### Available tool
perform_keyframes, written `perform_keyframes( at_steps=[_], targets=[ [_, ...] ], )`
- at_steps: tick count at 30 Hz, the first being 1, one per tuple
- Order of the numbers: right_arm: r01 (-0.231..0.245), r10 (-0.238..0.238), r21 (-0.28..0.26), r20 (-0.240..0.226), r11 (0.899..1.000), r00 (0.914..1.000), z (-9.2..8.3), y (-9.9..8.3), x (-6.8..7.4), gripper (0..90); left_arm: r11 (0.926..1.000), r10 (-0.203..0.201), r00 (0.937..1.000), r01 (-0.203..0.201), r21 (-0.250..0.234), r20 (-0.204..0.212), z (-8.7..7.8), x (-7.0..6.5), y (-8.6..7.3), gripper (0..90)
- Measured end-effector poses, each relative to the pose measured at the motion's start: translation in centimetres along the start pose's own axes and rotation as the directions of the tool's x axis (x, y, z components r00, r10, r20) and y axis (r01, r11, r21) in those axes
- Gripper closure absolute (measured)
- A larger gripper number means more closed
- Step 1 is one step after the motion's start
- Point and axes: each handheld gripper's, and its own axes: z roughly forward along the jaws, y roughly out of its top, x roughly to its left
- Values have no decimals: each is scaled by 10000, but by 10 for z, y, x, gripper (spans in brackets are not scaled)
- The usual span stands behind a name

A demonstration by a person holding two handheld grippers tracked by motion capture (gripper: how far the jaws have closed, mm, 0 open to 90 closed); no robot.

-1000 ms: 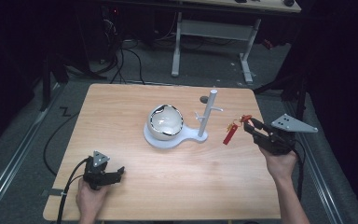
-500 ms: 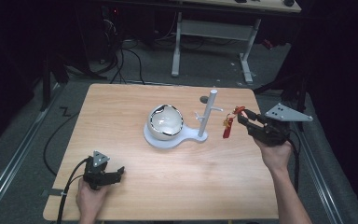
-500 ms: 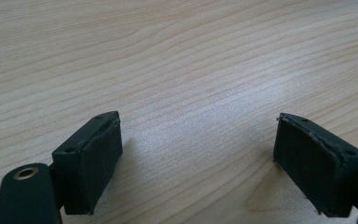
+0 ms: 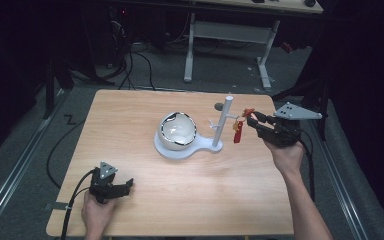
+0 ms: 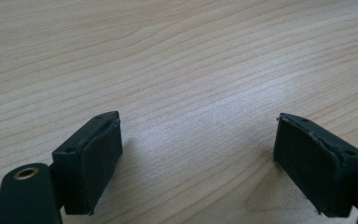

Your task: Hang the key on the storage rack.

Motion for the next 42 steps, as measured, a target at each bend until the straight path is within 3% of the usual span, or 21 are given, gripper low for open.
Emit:
perform_keyframes(
  at_steps=[18, 42],
  targets=[
    [-361, 356, 424, 121, 9984, 9993, 25, -5, -9, 676, 10000, -1, 10000, 1, -3, -1, 0, 0, 0, 160],
    [-1164, 1149, 859, 232, 9895, 9931, 46, -46, -10, 674, 10000, -1, 10000, 1, -4, -1, 0, 0, 0, 160]
  ],
)
